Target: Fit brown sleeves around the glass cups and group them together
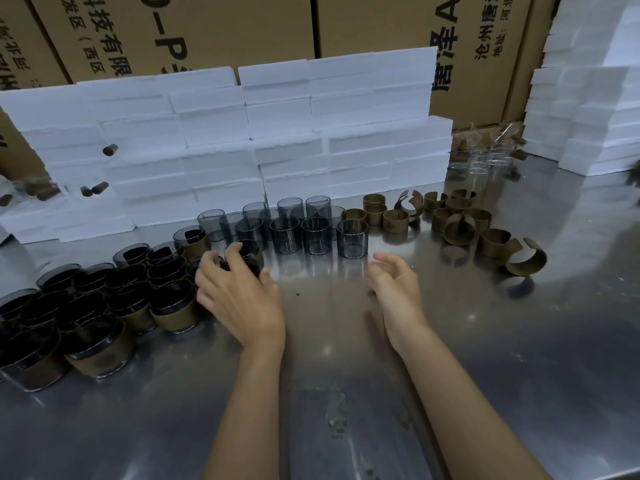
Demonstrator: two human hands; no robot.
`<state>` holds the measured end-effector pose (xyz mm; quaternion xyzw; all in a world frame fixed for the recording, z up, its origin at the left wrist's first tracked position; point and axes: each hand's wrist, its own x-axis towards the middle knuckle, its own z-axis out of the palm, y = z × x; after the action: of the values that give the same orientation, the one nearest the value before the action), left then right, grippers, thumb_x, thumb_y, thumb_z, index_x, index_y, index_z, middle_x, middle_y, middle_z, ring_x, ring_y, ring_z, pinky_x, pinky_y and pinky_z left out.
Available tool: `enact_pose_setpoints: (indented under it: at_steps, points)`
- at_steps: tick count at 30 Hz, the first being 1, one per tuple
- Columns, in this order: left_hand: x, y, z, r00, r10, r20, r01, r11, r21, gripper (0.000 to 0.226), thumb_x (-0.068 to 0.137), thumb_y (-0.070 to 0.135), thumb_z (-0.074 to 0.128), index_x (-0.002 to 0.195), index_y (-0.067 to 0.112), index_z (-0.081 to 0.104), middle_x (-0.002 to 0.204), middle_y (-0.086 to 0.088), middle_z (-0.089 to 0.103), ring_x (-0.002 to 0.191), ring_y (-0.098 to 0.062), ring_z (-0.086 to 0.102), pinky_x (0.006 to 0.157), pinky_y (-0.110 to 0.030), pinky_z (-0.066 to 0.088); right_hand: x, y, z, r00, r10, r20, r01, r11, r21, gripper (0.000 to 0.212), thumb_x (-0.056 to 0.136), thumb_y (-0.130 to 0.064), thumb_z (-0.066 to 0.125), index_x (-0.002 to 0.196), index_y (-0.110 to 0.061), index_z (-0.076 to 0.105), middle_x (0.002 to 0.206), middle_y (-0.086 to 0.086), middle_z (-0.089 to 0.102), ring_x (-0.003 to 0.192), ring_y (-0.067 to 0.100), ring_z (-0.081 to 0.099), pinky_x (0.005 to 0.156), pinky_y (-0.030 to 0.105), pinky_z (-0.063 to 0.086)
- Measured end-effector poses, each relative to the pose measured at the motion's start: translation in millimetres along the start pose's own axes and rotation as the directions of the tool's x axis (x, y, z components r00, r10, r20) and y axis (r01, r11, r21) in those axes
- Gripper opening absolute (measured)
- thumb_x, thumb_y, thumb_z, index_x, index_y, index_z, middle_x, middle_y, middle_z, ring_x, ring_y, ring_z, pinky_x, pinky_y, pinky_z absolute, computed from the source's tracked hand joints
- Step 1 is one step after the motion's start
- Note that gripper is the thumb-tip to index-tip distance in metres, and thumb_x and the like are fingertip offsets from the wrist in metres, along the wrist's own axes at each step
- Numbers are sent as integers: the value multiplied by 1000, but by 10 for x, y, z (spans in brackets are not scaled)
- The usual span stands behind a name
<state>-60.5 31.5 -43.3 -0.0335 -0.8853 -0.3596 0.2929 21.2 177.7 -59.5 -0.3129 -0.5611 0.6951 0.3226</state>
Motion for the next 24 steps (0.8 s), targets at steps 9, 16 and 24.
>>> enact_pose_setpoints:
  at_steps: [9, 16, 24]
  points:
    - [-270, 249, 282, 834, 418, 360, -303, 892, -335, 30, 95, 9, 61, 125, 15, 61, 124, -1, 54, 122, -20, 44, 97, -24, 33, 654, -65, 113, 995, -49, 86, 82, 897, -434, 100, 86, -24, 82, 161, -15, 18, 162, 11, 37, 148, 29, 37, 116, 40, 35]
    - [-230, 215, 413, 812, 289, 507, -119, 933, -340, 24, 92, 8, 62, 116, 16, 64, 110, 2, 56, 115, -22, 52, 98, -33, 41, 909, -47, 220, 980, -64, 186, 154, 837, -524, 90, 81, -38, 86, 154, -16, 38, 150, 7, 53, 141, 28, 48, 112, 39, 40]
    - [-163, 307, 322, 806, 65, 588, 389, 691, -609, 34, 103, 33, 60, 133, 19, 61, 126, 1, 66, 116, -18, 63, 96, -32, 53, 530, 36, 174, 971, -139, 195, 216, 864, -455, 60, 65, -79, 73, 88, -24, 70, 88, -10, 71, 87, 10, 68, 82, 29, 53]
